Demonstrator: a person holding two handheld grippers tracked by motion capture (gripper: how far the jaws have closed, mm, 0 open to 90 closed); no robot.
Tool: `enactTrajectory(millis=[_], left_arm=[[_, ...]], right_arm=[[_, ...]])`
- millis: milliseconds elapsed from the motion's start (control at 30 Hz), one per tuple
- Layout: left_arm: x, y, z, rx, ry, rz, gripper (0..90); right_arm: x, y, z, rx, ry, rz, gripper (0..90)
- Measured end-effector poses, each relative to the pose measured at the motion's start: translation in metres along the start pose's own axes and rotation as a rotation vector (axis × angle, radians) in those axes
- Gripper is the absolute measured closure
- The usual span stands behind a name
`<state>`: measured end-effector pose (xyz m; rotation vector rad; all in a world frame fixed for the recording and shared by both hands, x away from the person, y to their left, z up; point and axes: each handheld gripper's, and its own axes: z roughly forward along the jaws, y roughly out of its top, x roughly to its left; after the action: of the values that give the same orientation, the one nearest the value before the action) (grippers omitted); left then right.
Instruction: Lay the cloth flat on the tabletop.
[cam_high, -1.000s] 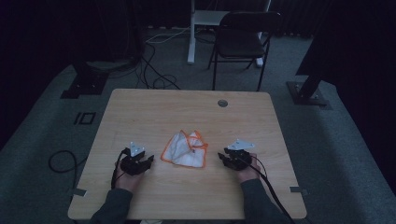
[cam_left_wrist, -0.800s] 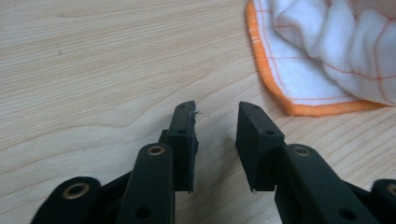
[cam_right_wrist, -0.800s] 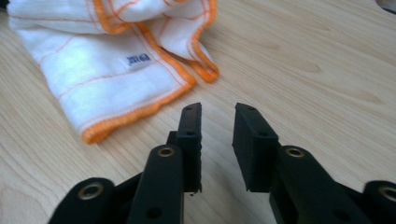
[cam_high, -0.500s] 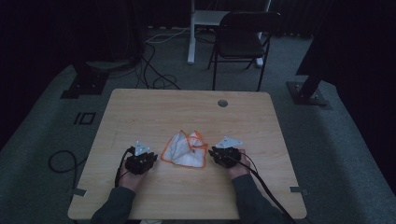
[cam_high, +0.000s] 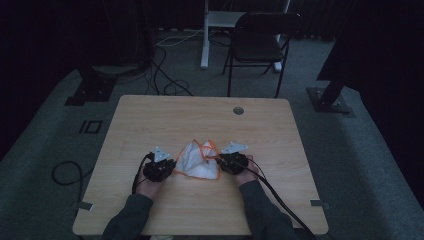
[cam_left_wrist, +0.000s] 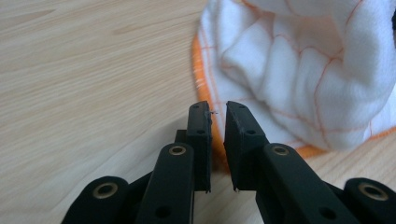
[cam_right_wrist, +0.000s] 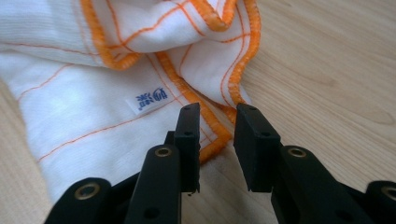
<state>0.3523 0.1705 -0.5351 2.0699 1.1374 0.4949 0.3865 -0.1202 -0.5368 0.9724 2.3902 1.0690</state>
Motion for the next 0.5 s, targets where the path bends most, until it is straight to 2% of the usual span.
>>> enactTrajectory(millis=[167, 333, 500], left_arm=[[-0.007, 0.003, 0.010, 0.017, -0.003, 0.037, 82.6], [-0.006, 0.001, 0.009, 0.015, 0.000, 0.040, 85.5], [-0.007, -0.001, 0.007, 0.016, 0.009, 0.033, 86.8]], right_arm=[[-0.003, -0.002, 0.006, 0.027, 0.006, 0.011, 73.8], [0.001, -0.002, 0.004, 0.041, 0.008, -0.008, 85.7], [0.002, -0.008, -0.006, 0.064, -0.013, -0.016, 87.1]])
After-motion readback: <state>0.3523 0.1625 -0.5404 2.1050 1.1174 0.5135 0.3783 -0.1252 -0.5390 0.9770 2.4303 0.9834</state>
